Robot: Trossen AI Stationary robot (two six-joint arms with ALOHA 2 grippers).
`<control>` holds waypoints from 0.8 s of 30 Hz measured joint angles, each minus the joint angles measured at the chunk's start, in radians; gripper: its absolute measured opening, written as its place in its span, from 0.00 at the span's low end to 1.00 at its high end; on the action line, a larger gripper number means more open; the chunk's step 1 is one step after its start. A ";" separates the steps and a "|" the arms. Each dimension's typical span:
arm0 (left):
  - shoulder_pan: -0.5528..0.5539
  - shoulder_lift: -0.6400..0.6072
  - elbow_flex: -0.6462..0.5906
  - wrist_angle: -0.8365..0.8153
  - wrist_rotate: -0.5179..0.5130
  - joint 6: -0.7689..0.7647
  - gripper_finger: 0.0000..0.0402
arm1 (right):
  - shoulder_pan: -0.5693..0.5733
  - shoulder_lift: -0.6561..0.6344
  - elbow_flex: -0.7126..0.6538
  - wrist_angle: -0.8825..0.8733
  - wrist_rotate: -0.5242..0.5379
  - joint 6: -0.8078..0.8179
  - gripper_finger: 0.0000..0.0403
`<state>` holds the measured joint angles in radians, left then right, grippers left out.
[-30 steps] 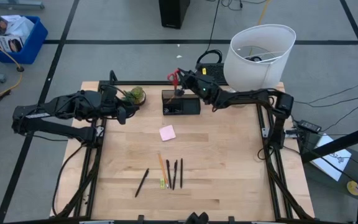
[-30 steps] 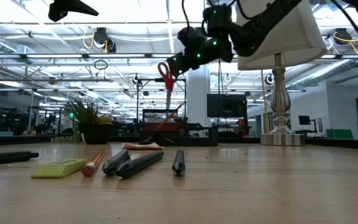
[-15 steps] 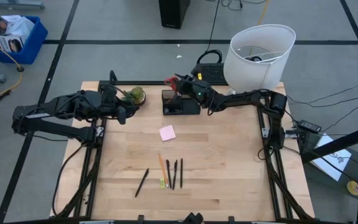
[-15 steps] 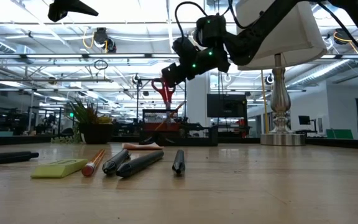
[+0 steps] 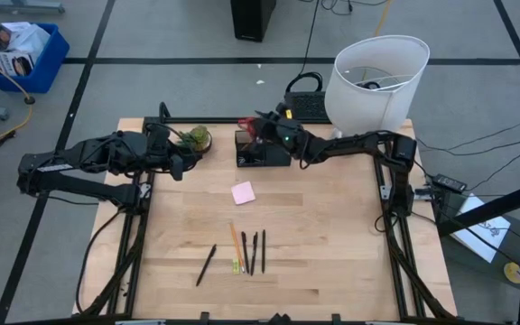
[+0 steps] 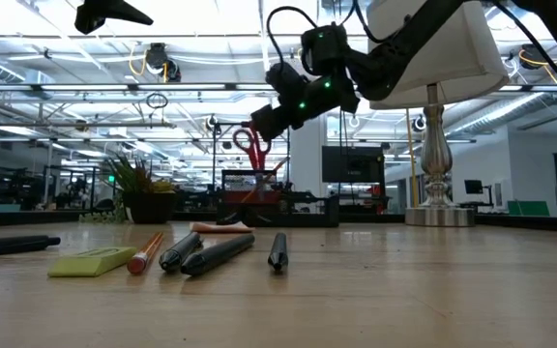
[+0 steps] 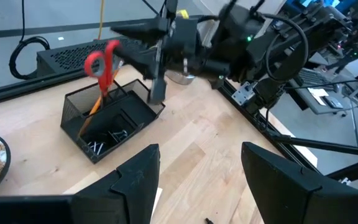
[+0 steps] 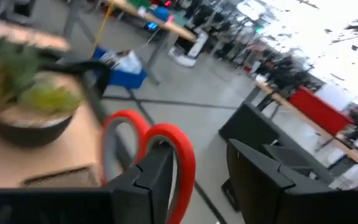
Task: Pick and place office supplies into organizer
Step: Put the red scissors into the black desk organizer, then put the black pen into the black desk organizer
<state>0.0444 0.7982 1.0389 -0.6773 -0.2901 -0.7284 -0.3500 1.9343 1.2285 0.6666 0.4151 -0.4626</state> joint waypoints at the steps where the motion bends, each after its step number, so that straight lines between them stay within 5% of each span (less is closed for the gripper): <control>1: 0.000 0.000 0.000 0.000 0.000 0.000 0.58 | 0.008 0.000 0.000 -0.023 -0.001 -0.003 0.36; 13: 0.000 0.000 0.000 0.000 -0.016 0.041 0.58 | 0.079 0.000 0.000 -0.112 0.007 0.054 0.36; 18: 0.000 0.000 0.000 0.000 -0.026 0.043 0.58 | 0.122 0.000 0.000 -0.119 0.131 0.058 0.36; 24: 0.000 0.000 0.000 0.000 -0.026 0.045 0.58 | 0.195 -0.074 0.001 -0.112 0.115 0.231 0.36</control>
<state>0.0445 0.7986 1.0389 -0.6773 -0.3161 -0.6831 -0.1550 1.8607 1.2292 0.5544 0.5303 -0.2319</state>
